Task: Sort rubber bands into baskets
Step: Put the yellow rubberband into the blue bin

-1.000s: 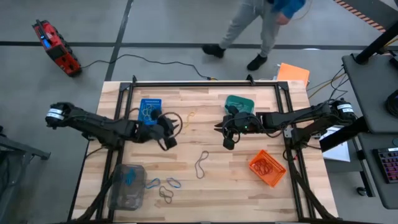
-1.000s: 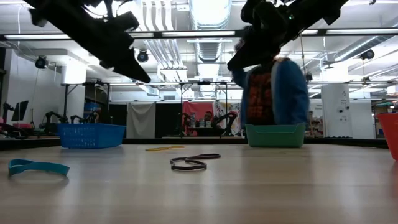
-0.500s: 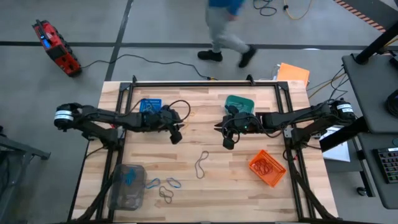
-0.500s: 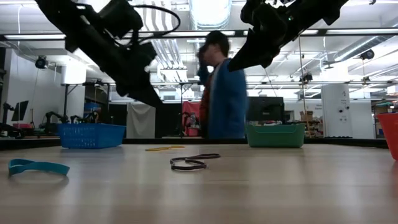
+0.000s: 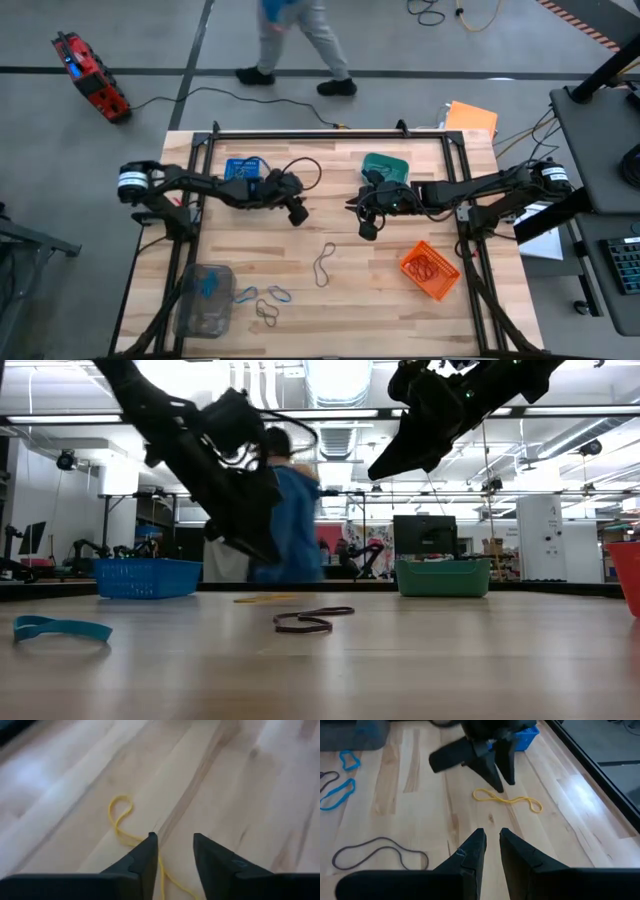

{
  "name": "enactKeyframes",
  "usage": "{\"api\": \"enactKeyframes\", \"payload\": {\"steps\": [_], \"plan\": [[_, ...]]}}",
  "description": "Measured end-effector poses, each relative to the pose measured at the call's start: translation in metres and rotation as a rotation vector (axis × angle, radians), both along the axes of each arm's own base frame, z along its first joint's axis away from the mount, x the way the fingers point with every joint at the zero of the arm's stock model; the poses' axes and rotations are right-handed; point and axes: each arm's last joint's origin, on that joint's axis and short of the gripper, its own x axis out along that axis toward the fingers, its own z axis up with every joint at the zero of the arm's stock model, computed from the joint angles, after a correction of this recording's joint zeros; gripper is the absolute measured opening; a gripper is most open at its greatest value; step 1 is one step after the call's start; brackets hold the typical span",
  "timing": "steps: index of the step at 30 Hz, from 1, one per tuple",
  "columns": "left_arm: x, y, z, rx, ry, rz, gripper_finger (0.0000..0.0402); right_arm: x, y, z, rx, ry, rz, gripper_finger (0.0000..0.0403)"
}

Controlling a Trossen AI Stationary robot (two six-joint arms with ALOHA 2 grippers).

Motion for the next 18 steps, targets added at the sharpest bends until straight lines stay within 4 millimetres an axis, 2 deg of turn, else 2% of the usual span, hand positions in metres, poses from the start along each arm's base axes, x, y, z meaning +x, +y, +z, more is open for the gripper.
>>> {"api": "enactKeyframes", "payload": {"steps": [6,9,18], "plan": [[0.018,0.005,-0.008,-0.045,0.174,0.038,0.0167,0.0,0.0,-0.001,-0.001,0.003,0.001,0.0052],[0.026,0.007,-0.014,-0.053,0.223,0.038,0.0185,-0.001,0.0,-0.001,-0.003,0.004,0.001,0.0052],[0.027,0.012,-0.026,-0.058,0.265,0.07,0.0176,-0.002,0.0,-0.004,-0.001,0.012,0.0,0.0052]]}}
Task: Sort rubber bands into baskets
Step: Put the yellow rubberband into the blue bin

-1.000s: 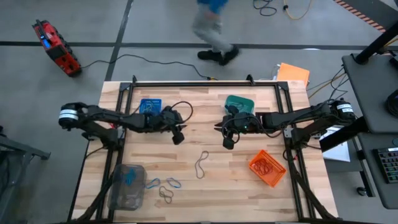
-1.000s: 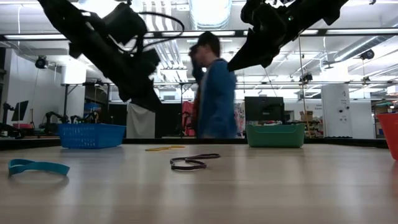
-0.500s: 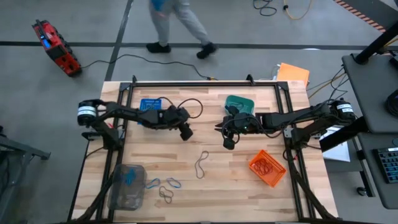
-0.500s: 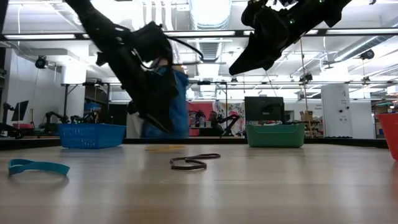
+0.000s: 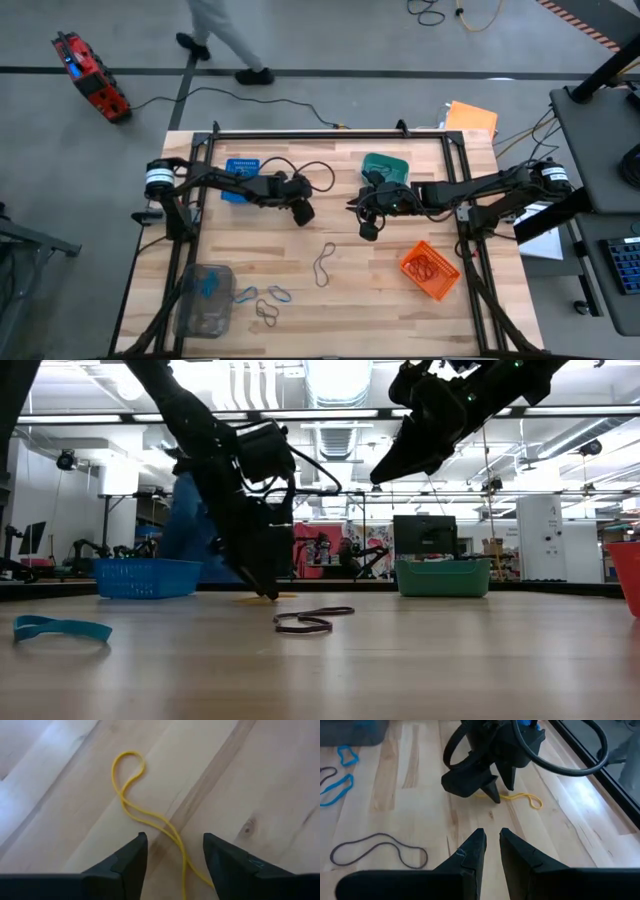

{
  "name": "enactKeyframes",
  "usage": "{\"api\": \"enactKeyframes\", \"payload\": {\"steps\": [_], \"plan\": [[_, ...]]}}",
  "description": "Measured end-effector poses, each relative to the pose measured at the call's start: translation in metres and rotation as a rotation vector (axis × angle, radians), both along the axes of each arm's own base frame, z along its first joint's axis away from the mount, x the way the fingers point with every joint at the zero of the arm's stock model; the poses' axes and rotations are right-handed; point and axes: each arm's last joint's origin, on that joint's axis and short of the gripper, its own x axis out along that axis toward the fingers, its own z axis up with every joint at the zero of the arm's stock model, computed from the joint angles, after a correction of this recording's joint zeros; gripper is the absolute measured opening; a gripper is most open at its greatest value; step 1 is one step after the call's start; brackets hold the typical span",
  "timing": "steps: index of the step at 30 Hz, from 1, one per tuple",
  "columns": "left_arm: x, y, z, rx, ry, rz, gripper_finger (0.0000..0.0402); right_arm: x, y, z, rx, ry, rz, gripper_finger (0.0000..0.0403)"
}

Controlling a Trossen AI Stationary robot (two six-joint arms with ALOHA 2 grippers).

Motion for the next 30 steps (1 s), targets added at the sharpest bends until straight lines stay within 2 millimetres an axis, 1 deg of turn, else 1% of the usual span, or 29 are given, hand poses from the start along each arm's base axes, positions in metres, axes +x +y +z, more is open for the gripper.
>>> {"api": "enactKeyframes", "payload": {"steps": [4,6,8,13,14,18,21,26,30], "plan": [[-0.002,0.003,-0.002,-0.001,0.002,0.013,0.0158,0.0,0.0,0.0,0.0,-0.002,-0.001,0.0052],[-0.003,0.004,-0.003,-0.003,0.003,0.017,0.0141,0.0,0.0,0.0,0.001,-0.001,-0.001,0.0052],[-0.004,0.005,-0.004,-0.009,0.004,0.018,0.0115,0.0,0.0,0.0,0.001,-0.001,-0.001,0.0052],[-0.008,0.005,-0.008,-0.01,0.01,0.016,0.0022,0.0,0.0,0.0,0.001,-0.002,-0.001,0.0052],[-0.009,0.005,-0.009,-0.011,0.009,0.015,0.0012,0.0,0.0,0.0,0.001,-0.002,-0.001,0.0052],[-0.009,0.004,-0.007,-0.009,0.002,-0.015,0.0007,0.0,0.0,0.0,0.001,-0.001,-0.001,0.0052],[-0.012,0.002,0.0,-0.015,-0.001,-0.03,0.0001,-0.001,0.0,-0.001,0.001,0.002,-0.001,0.0052],[-0.016,-0.001,0.024,0.014,-0.078,-0.054,0.0,-0.002,0.0,-0.004,0.001,0.01,-0.001,0.0052],[-0.025,-0.004,0.04,0.033,-0.118,-0.074,0.0,-0.002,0.0,-0.005,0.001,0.012,-0.002,0.0052]]}}
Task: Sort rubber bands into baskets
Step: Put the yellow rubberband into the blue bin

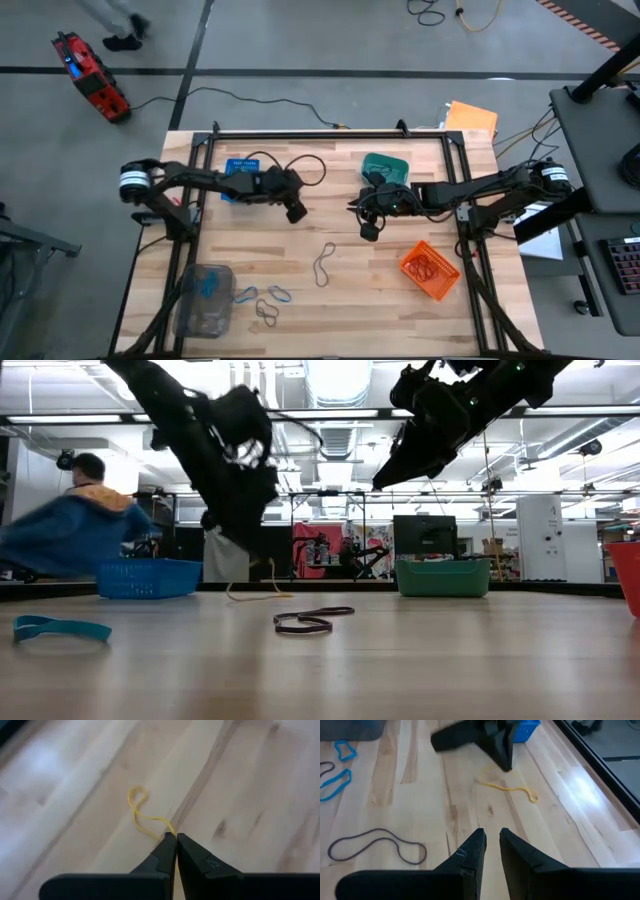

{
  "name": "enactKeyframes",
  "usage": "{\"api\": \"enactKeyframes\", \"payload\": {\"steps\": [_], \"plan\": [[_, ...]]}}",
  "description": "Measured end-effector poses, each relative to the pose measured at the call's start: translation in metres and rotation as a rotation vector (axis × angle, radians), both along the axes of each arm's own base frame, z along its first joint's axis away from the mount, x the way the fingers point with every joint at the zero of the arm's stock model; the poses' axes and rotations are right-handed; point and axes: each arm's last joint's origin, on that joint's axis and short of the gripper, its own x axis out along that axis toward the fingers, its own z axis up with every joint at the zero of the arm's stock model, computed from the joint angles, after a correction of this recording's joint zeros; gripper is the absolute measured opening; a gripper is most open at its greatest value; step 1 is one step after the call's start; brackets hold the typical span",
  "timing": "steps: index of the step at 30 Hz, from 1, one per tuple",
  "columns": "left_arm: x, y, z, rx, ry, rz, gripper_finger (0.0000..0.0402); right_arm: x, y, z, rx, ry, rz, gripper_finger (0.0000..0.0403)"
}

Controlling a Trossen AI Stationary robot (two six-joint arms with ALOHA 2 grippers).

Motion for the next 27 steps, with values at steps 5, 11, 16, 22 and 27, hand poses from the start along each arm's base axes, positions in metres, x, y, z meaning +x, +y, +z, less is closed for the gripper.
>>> {"api": "enactKeyframes", "payload": {"steps": [5,11,16,22,27], "plan": [[-0.019,-0.003,0.027,0.041,-0.033,0.017,0.0,0.0,0.0,0.0,0.0,0.001,0.0,0.0052],[-0.049,-0.007,0.06,0.109,-0.049,0.069,0.0,0.0,0.0,0.0,0.0,-0.001,0.0,0.0052],[-0.071,-0.01,0.087,0.162,-0.1,0.1,0.0,0.0,0.0,0.0,0.0,-0.003,0.0,0.0052],[-0.096,-0.013,0.106,0.221,-0.124,0.148,0.0,0.0,0.0,-0.001,0.0,-0.003,0.0,0.0052],[-0.116,-0.014,0.112,0.285,-0.08,0.231,0.0,-0.001,0.0,-0.003,0.0,0.004,0.0,0.0052]]}}
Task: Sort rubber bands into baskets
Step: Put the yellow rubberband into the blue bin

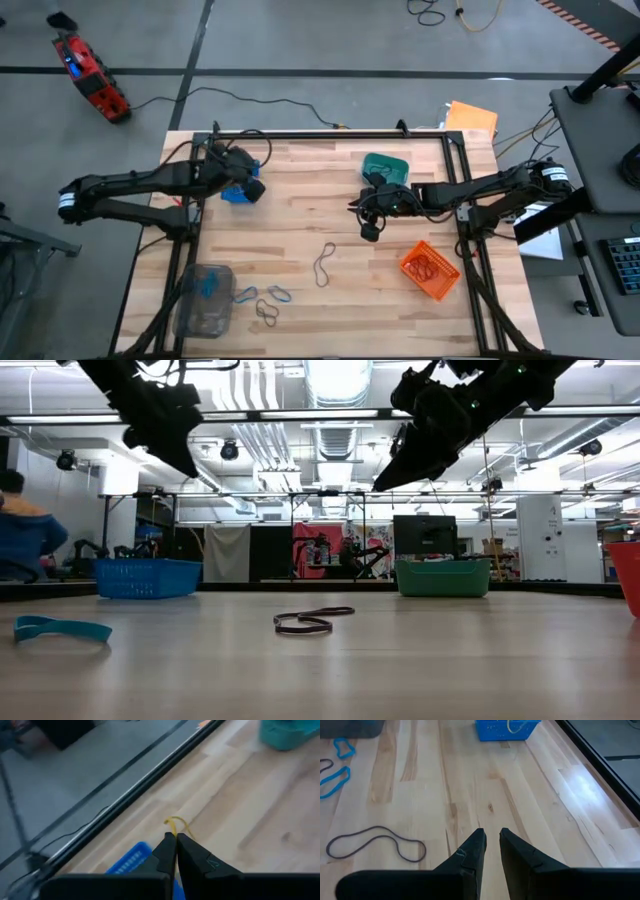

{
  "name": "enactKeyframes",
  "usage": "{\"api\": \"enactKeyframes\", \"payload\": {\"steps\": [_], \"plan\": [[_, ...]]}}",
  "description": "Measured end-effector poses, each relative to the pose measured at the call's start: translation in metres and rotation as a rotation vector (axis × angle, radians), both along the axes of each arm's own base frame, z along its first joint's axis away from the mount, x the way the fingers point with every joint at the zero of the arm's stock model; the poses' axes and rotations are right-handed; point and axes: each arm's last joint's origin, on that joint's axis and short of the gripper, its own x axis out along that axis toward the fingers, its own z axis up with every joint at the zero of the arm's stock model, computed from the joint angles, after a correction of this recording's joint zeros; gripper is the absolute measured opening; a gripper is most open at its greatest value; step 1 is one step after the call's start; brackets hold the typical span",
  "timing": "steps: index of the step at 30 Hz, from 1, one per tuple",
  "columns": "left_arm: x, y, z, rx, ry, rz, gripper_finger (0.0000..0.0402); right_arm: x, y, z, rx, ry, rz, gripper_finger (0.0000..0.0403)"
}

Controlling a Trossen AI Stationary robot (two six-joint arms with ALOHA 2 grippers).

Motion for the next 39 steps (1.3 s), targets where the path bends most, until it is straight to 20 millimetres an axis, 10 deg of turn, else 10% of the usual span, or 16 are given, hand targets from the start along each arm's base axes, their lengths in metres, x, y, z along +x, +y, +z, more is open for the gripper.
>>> {"api": "enactKeyframes", "payload": {"steps": [12,39], "plan": [[-0.025,0.007,-0.004,0.028,0.128,0.184,0.0,0.0,0.0,0.001,0.0,-0.012,0.0,0.0052],[-0.002,0.021,-0.045,-0.177,0.34,0.235,0.0,0.001,0.0,0.001,0.0,-0.019,0.0,0.0052]]}}
